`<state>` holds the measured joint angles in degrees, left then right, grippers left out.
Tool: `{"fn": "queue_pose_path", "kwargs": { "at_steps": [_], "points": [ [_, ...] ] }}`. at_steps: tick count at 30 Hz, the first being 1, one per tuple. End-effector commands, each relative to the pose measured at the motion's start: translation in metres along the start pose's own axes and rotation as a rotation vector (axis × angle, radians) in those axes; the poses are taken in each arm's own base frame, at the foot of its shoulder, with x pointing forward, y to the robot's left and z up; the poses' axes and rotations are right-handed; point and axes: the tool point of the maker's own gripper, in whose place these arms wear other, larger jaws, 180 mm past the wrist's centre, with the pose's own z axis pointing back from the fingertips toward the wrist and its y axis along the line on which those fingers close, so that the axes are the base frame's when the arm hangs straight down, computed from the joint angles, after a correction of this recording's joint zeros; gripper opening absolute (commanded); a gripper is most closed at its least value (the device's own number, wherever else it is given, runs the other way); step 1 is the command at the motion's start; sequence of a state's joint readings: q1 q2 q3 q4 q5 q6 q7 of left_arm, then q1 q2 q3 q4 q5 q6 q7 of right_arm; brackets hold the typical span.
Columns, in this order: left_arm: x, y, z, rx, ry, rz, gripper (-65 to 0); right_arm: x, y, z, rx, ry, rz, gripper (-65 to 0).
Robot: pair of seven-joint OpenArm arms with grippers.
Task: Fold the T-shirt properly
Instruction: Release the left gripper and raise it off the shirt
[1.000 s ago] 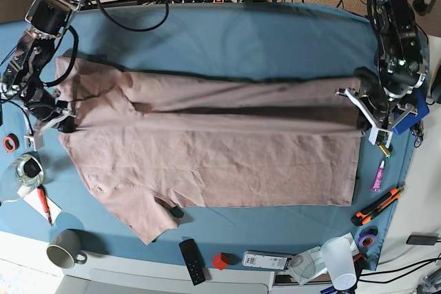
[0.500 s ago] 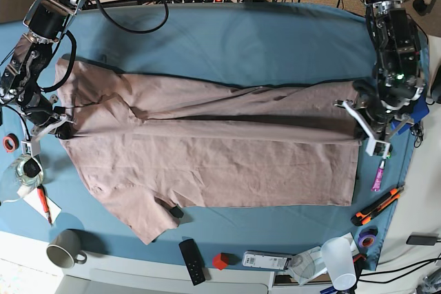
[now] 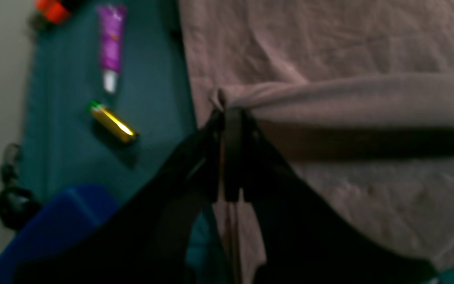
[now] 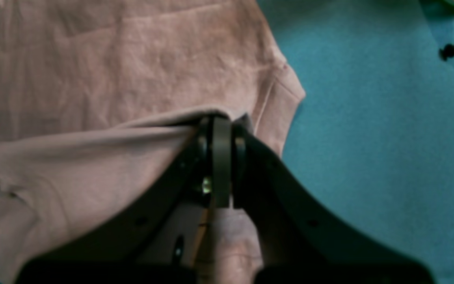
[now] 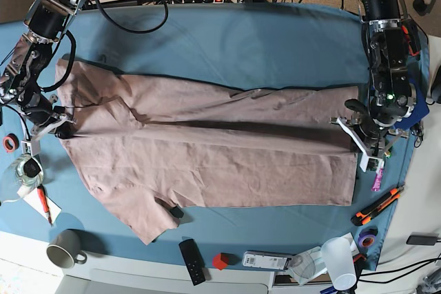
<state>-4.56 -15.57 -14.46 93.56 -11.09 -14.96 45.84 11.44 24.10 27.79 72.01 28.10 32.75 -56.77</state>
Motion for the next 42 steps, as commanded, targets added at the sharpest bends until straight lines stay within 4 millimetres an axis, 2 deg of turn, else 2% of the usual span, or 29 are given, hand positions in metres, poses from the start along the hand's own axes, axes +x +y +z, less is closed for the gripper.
{"fn": "queue_pose_path", "kwargs": {
  "at_steps": [1,4,8,9,10,12,13,19,23,28,32,37,42],
  "points": [
    [0.021,0.007,0.004,0.012,-0.058,-0.02,-65.0,0.026,-0.007,0.009,-0.02,-0.069,0.017,-65.0],
    [0.019,0.005,0.004,-0.001,-0.05,-0.034,-65.0,0.026,-0.007,0.009,-0.018,-0.07,0.016,-65.0],
    [0.019,0.005,0.004,0.0,-0.051,-0.033,-46.5,0.025,-0.004,0.009,-0.001,-0.064,0.042,-65.0],
    [0.019,0.005,0.004,0.002,-0.051,-0.03,-43.5,0.025,-0.002,0.009,0.011,-0.065,0.058,-63.9],
    [0.02,0.007,0.004,0.008,-0.051,-0.025,-41.5,0.026,0.001,0.01,0.025,-0.07,0.066,-59.9],
    [0.02,0.011,0.004,0.033,-0.052,0.003,-40.4,0.03,0.007,0.01,0.061,-0.094,0.061,-53.2],
    [0.02,0.013,0.004,0.046,-0.052,0.017,-40.5,0.033,0.011,0.011,0.078,-0.107,0.054,-52.3],
    [0.015,0.016,0.011,0.066,0.047,0.024,-40.5,0.043,0.026,0.013,0.156,-0.081,0.022,-52.4],
    [0.019,0.014,0.021,0.066,0.061,0.013,-40.5,0.059,0.032,0.02,0.176,-0.105,0.028,-52.4],
    [0.002,-0.005,0.027,-0.013,0.093,0.048,-40.5,0.083,0.018,0.053,0.101,-0.178,0.042,-52.5],
    [-0.019,-0.01,0.039,-0.012,0.127,0.037,-40.5,0.082,-0.009,0.072,0.032,-0.19,0.003,-52.5],
    [-0.037,-0.013,0.067,0.004,0.128,0.016,-40.5,0.068,-0.044,0.094,-0.053,-0.191,-0.065,-52.5],
    [-0.057,-0.031,0.097,-0.024,0.137,-0.013,-40.5,0.039,-0.062,0.101,-0.098,-0.152,-0.105,-52.5]
  ]
}}
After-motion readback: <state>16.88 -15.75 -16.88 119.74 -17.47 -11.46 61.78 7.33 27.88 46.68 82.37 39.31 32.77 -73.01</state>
